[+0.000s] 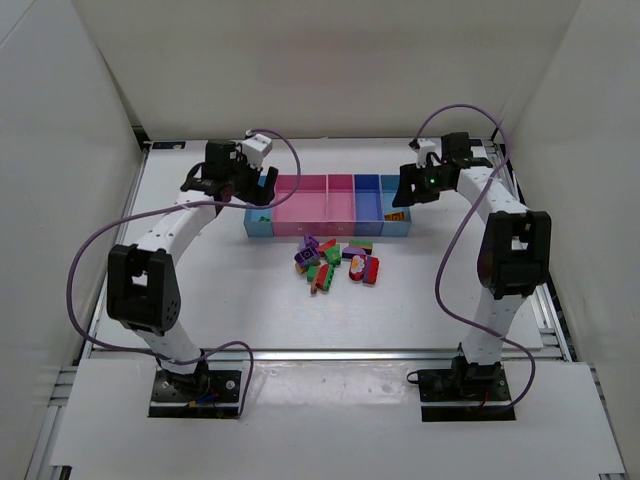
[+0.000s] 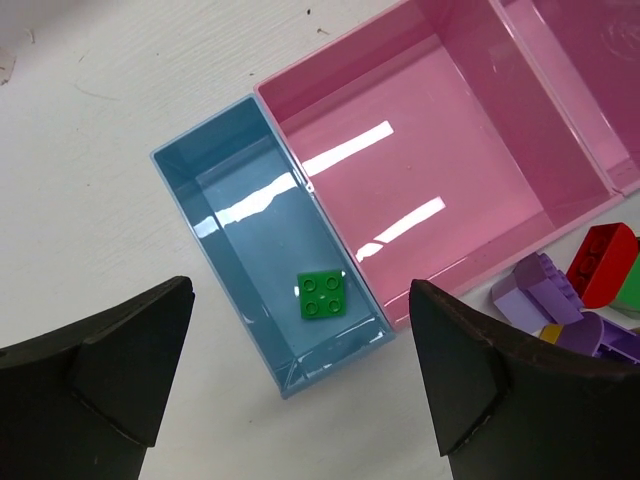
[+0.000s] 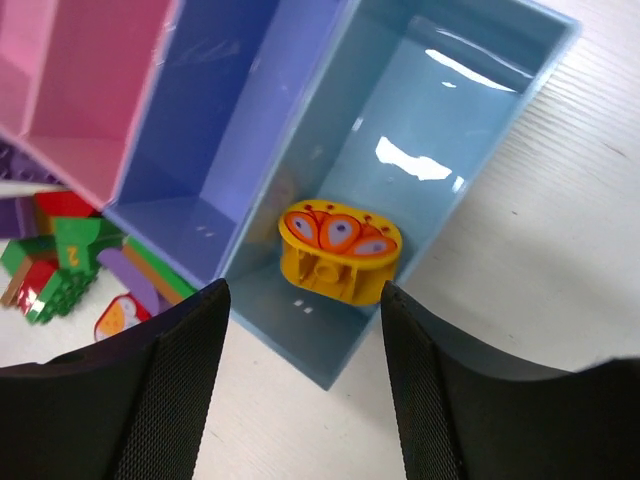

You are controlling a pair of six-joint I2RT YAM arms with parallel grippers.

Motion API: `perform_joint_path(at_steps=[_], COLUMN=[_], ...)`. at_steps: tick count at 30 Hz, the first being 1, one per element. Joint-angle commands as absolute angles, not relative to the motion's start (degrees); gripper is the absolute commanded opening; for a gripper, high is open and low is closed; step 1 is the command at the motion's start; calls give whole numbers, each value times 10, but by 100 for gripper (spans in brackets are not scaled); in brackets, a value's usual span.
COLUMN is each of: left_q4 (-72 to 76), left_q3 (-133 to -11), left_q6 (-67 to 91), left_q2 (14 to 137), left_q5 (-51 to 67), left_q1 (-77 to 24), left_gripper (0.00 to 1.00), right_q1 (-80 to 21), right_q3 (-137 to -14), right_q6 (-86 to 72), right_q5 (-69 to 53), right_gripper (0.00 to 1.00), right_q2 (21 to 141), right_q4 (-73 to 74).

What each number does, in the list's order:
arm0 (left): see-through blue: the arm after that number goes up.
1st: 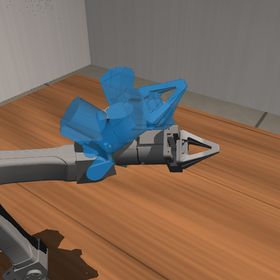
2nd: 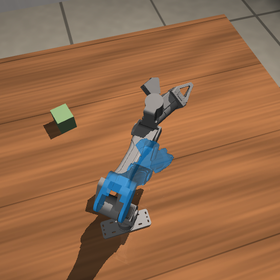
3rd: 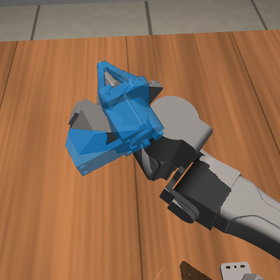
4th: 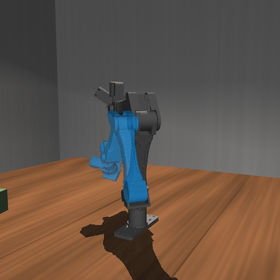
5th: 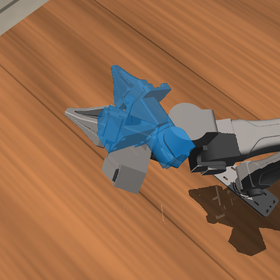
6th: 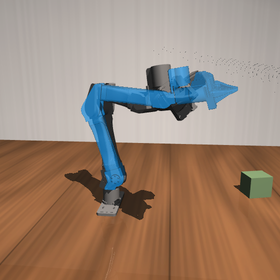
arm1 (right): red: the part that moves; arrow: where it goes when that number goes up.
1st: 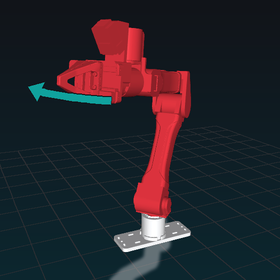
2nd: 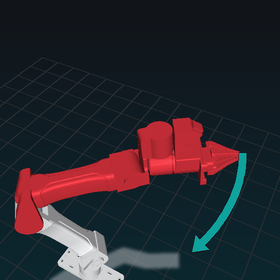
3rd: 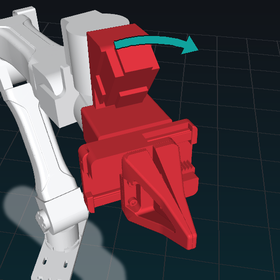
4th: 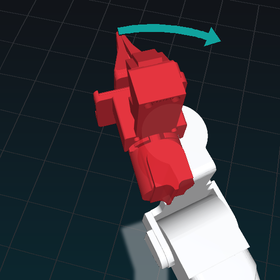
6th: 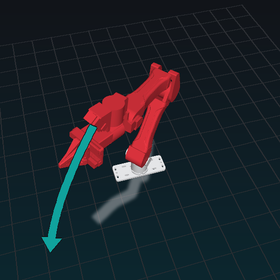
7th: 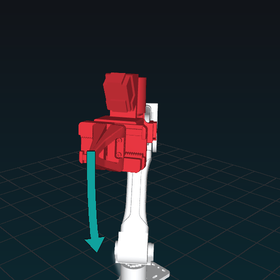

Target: Sort the legos into containers by color

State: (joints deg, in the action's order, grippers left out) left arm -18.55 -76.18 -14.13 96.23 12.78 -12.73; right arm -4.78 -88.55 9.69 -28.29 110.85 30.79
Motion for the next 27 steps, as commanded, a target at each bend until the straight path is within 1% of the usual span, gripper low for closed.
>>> perform_joint_path(at_steps=[1, 3, 7, 8, 11, 14, 17, 18, 21, 22, 24, 27], left_q4=[-171, -164, -164, -168, -175, -177, -177, -178, -194, -220, -238, -241], left_q3=[-745, -736, -718, -716, -717, -716, -711, -709, -707, -709, -701, -643], left_q6=[-145, -143, -145, -147, -149, -149, -145, -145, -148, -156, -166, -180], left_q2=[914, 907, 894, 892, 890, 887, 882, 876, 866, 862, 839, 764], left_q5=[156, 157, 166, 166, 164, 167, 168, 170, 191, 205, 238, 256], left_q1=[-130, -130, -130, -130, -130, -130, -130, -131, -130, -131, -137, -168], left_gripper=[99, 99, 99, 99, 99, 99, 99, 99, 99, 99, 94, 87], right_q1=[-55, -68, -99, -106, -132, -159, -191, -201, -222, -224, -226, -217], right_q3=[-898, -893, -848, -839, -796, -767, -731, -720, -704, -707, -719, -715], right_q6=[151, 177, 298, 390, 516, 553, 559, 559, 525, 506, 437, 383], right_q5=[-365, -387, -457, -467, -470, -454, -433, -407, -386, -381, -358, -331], right_gripper=[65, 64, 64, 65, 65, 66, 71, 73, 73, 73, 73, 72], right_q2=[1065, 1044, 986, 965, 934, 923, 918, 917, 926, 931, 946, 945], right_q4=[333, 356, 423, 477, 541, 559, 530, 520, 481, 460, 442, 403])
